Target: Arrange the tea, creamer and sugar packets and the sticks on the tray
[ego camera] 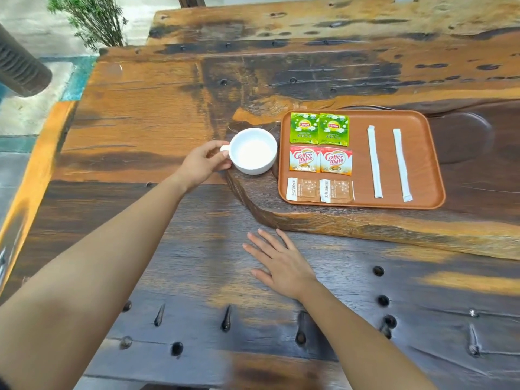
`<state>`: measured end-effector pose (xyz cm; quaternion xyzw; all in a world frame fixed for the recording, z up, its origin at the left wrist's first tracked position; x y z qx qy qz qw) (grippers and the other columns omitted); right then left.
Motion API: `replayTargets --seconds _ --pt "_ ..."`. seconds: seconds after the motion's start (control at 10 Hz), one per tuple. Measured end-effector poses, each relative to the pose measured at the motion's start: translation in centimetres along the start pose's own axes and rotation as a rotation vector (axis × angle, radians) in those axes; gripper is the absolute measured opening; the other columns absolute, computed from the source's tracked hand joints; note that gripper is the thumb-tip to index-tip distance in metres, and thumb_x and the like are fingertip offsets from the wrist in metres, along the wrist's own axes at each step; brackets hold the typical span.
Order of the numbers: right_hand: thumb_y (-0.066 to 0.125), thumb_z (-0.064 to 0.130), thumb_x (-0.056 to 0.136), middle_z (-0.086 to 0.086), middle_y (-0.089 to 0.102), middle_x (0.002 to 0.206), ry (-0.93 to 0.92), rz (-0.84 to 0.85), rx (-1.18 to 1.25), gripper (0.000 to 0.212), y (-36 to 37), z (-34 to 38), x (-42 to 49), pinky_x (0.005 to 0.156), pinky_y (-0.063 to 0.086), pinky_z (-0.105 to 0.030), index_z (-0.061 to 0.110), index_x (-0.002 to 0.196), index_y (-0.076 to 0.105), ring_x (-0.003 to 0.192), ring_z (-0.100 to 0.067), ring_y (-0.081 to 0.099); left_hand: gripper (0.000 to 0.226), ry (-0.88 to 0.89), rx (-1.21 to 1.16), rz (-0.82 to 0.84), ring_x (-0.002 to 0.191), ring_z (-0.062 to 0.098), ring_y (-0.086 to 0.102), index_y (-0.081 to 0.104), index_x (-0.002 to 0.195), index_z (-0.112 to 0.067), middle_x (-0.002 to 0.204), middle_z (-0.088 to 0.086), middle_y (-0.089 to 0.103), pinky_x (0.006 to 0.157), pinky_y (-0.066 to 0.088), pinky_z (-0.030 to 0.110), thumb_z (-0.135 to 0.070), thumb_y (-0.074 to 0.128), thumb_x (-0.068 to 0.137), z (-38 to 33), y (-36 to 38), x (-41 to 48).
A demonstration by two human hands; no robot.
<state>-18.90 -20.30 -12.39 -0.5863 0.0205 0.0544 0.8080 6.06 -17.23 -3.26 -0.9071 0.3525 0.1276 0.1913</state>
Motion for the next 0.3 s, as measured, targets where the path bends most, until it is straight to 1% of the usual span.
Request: replayTargets --seconds 0.1,0.2,0.3 --pt "0.029 0.052 0.094 0.004 0.028 0.153 0.001 0.009 -0.002 0.055 0.07 0.00 0.08 0.111 0.008 -0.045 0.027 0.143 0.027 0.142 -0.018 0.023 0.030 -0.006 -0.002 -0.039 0.088 0.016 0.062 0.053 0.122 -0.002 0.100 0.005 0.058 0.073 0.056 0.013 -0.007 0.048 0.093 -0.13 0.28 0.16" --pt "0.028 0.052 0.094 0.004 0.028 0.154 -0.003 0.003 -0.005 0.055 -0.15 0.17 -0.04 0.111 0.007 -0.045 0.027 0.143 0.026 0.142 -0.017 0.022 0.031 -0.013 0.023 -0.068 0.088 0.016 0.062 0.054 0.124 -0.003 0.108 0.010 0.057 0.073 0.056 0.014 -0.008 0.048 0.094 -0.43 0.38 0.01" --pt "0.027 0.052 0.094 0.004 0.027 0.154 -0.004 0.003 -0.003 0.055 -0.09 0.11 0.13 0.111 0.007 -0.045 0.027 0.143 0.026 0.143 -0.017 0.021 0.038 -0.026 -0.013 -0.118 0.084 0.015 0.063 0.046 0.130 -0.004 0.102 0.006 0.060 0.073 0.057 0.016 -0.006 0.049 0.093 0.01 0.58 -0.45"
Point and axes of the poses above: each hand's wrist, its own x-axis towards the middle knuckle, its own y-axis out of the palm, z = x × y, the point moved 4 cm from there along x, towards the middle knuckle
